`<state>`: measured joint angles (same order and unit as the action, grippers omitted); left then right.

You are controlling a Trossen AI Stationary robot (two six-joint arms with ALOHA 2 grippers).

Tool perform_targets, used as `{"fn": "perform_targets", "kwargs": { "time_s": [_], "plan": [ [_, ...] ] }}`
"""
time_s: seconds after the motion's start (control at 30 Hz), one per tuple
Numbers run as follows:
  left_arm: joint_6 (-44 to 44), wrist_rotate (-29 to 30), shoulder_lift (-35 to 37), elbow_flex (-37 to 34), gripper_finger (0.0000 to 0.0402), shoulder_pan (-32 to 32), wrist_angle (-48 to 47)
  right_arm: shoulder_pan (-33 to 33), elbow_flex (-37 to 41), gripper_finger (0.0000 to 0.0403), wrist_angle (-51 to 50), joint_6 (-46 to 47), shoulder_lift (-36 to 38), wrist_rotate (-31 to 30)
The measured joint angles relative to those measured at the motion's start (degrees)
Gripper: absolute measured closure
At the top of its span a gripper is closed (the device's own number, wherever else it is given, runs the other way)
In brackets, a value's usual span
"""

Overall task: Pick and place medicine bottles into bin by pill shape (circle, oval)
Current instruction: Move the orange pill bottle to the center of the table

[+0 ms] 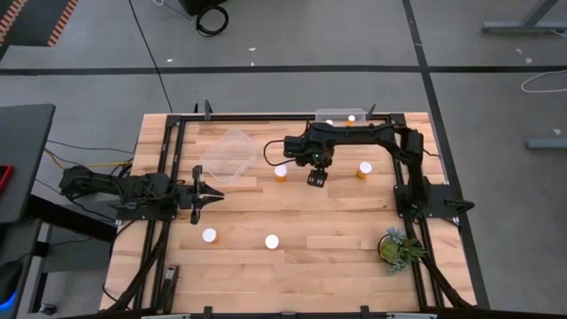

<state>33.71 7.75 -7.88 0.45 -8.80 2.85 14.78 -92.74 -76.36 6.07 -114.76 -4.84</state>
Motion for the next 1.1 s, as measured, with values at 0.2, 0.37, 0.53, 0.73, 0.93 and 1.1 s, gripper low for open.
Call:
{"fn": "perform_targets", "kwargs": {
  "time_s": [0.2, 0.37, 0.53, 0.73, 0.93, 1.1],
  "plan": [
    [-0.02, 0.0, 0.02, -0.01, 0.035, -0.01, 0.0, 1.66, 1.56, 0.0146, -0.96, 0.29, 0.0, 0.0],
    [-0.01, 0.0, 0.02, 0.0, 0.0347, -0.02, 0.0, 3.05, 4.36, 0.0147, -4.01, 0.35, 0.8, -0.01],
    [-0.02, -0.02, 0.0, -0.01, 0.0342, -0.01, 0.0, 5.08, 9.17, 0.0147, -3.18, 2.45, 7.63, -2.41],
    [-0.02, -0.04, 0.0, 0.0, 0.035, 0.0, 0.0, 7.96, 19.5, 0.0145, 3.1, 5.78, 22.19, -5.96],
    [-0.02, -0.02, 0.01, 0.0, 0.0346, 0.0, -0.02, 11.21, 29.72, 0.0119, 5.18, 6.16, 34.3, -5.35],
    [-0.02, -0.02, 0.0, 0.0, 0.0342, -0.01, -0.02, 14.11, 34.45, 0.0085, 5.36, 7.78, 39.36, -4.46]
  ]
}}
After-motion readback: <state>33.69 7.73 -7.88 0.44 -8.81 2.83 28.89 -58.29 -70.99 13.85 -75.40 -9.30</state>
